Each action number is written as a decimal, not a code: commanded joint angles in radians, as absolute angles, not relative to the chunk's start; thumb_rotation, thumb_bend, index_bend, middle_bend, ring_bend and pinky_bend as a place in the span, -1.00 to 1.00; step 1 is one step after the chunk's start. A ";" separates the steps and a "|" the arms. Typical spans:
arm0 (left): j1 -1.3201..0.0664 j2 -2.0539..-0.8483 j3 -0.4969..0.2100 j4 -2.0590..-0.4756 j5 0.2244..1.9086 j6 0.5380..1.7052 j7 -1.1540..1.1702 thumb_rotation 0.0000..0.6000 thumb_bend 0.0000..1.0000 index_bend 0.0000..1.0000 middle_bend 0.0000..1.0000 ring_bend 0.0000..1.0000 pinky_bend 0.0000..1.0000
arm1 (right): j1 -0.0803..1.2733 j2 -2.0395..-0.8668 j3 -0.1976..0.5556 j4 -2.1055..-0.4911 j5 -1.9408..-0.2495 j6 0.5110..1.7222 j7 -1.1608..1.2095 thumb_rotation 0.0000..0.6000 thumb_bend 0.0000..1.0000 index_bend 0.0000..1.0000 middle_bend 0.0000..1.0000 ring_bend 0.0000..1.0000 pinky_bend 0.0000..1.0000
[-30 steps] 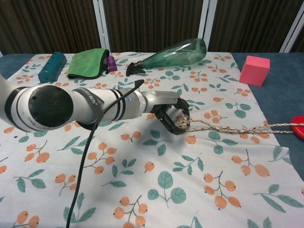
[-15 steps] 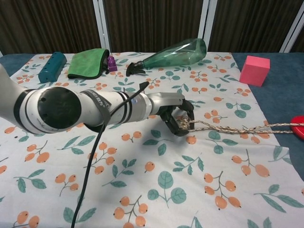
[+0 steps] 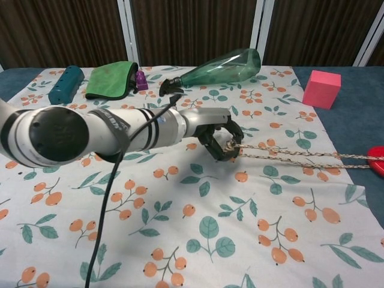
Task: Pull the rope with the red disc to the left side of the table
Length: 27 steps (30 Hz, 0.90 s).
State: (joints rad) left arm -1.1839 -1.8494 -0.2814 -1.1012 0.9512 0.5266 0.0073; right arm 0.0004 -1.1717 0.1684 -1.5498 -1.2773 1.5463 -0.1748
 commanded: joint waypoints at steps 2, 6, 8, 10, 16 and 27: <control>-1.073 -1.673 -0.233 -1.318 0.982 0.684 0.079 1.00 0.57 0.69 -0.71 -1.00 -1.00 | 0.004 -1.170 0.169 -1.551 -1.274 1.539 -0.181 1.00 -0.52 -1.00 -1.00 -1.00 -1.00; -0.984 -1.513 -0.186 -1.464 0.973 0.786 0.143 1.00 0.57 0.70 -0.70 -1.00 -1.00 | 0.012 -1.175 0.168 -1.555 -1.275 1.527 -0.188 1.00 -0.52 -1.00 -1.00 -1.00 -1.00; -0.936 -1.441 -0.167 -1.508 0.961 0.838 0.163 1.00 0.58 0.70 -0.69 -1.00 -1.00 | 0.018 -1.180 0.167 -1.555 -1.278 1.522 -0.196 1.00 -0.52 -1.00 -1.00 -1.00 -1.00; -0.889 -1.385 -0.151 -1.523 0.950 0.891 0.173 1.00 0.58 0.70 -0.69 -1.00 -1.00 | 0.025 -1.186 0.165 -1.557 -1.282 1.515 -0.203 1.00 -0.52 -1.00 -1.00 -1.00 -1.00; -0.751 -1.259 -0.114 -1.512 0.918 0.998 0.144 1.00 0.59 0.71 -0.68 -1.00 -0.99 | 0.041 -1.192 0.164 -1.564 -1.291 1.501 -0.223 1.00 -0.52 -1.00 -1.00 -1.00 -1.00; -0.539 -1.171 -0.092 -1.381 0.881 1.213 0.154 1.00 0.63 0.73 -0.60 -1.00 -0.96 | 0.055 -1.195 0.166 -1.560 -1.281 1.484 -0.237 1.00 -0.52 -1.00 -1.00 -1.00 -1.00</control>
State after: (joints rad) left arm -0.5698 -1.1788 -0.0930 -1.4177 0.8900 1.1663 0.1380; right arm 0.0547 -1.1947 0.1660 -1.5596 -1.2805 1.4839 -0.2368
